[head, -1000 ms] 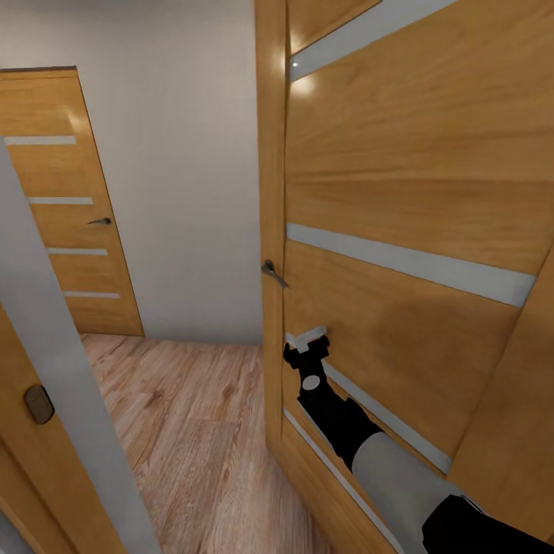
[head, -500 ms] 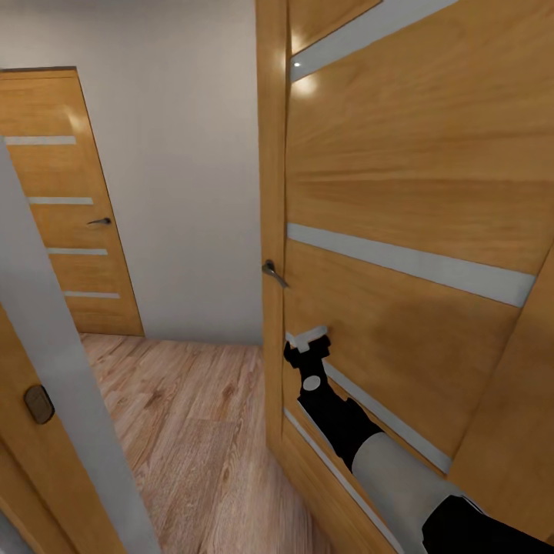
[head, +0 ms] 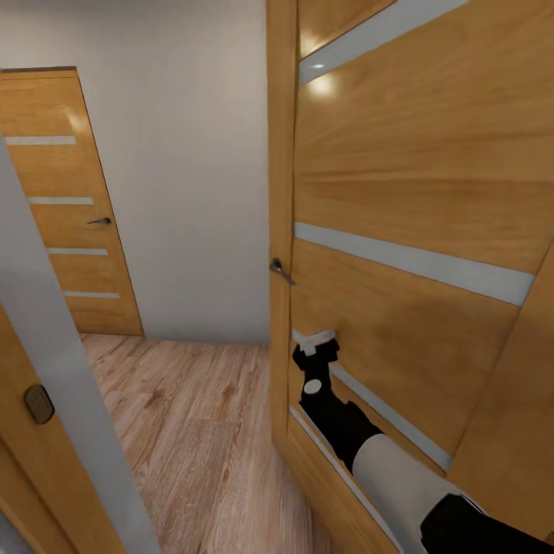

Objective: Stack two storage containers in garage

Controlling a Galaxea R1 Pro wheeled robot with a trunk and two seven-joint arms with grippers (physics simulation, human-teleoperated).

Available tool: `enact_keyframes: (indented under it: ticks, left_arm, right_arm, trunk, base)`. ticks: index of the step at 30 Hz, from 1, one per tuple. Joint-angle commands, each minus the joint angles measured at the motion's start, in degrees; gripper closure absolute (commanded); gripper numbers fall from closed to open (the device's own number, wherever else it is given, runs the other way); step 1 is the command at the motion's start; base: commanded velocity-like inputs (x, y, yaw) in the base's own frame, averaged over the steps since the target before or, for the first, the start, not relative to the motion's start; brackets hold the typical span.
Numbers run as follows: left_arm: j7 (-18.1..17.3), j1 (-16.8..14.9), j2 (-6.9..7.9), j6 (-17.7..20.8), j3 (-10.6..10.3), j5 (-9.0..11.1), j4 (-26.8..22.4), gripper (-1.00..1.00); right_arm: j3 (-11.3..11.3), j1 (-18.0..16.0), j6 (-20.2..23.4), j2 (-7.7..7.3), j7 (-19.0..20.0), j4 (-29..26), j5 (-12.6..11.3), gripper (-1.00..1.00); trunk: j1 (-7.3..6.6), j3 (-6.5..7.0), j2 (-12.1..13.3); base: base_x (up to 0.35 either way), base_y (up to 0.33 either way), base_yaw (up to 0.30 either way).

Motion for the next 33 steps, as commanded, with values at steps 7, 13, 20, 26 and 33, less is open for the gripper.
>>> enact_keyframes:
  ticks: [7, 13, 20, 26, 33]
  left_arm:
    - [-0.01, -0.01, -0.01, -0.15, 0.09, 0.59, 0.0, -1.0]
    - [-0.01, -0.01, -0.04, -0.15, 0.09, 0.59, 0.0, -1.0]
    - [-0.01, -0.01, -0.01, -0.15, 0.09, 0.59, 0.0, -1.0]
    - [-0.01, -0.01, -0.01, -0.15, 0.09, 0.59, 0.0, -1.0]
    - [-0.01, -0.01, -0.01, -0.15, 0.09, 0.59, 0.0, -1.0]
  right_arm:
    - [-0.31, -4.81, 2.71, 0.0, 12.14, 4.06, 0.24, -1.0]
    - [-9.61, -9.32, 2.37, 0.0, 13.24, 6.55, -3.51, -1.0]
    - [-11.57, -14.04, 7.79, 0.0, 15.11, 8.95, -5.06, -1.0]
    - [-11.52, -15.17, 8.75, 0.0, 17.47, 9.6, -4.9, -1.0]
    - [-10.64, -15.3, 8.65, 0.0, 18.03, 8.89, -4.35, -1.0]
  trunk:
    - [0.0, -0.06, -0.03]
    - [0.0, -0.06, -0.03]
    - [0.0, -0.06, -0.03]
    - [0.0, -0.06, -0.03]
    - [0.0, -0.06, -0.03]
  base:
    - [0.0, 0.0, 0.0]
    - [0.0, 0.0, 0.0]
    - [0.0, 0.0, 0.0]
    - [0.0, 0.0, 0.0]
    - [0.0, 0.0, 0.0]
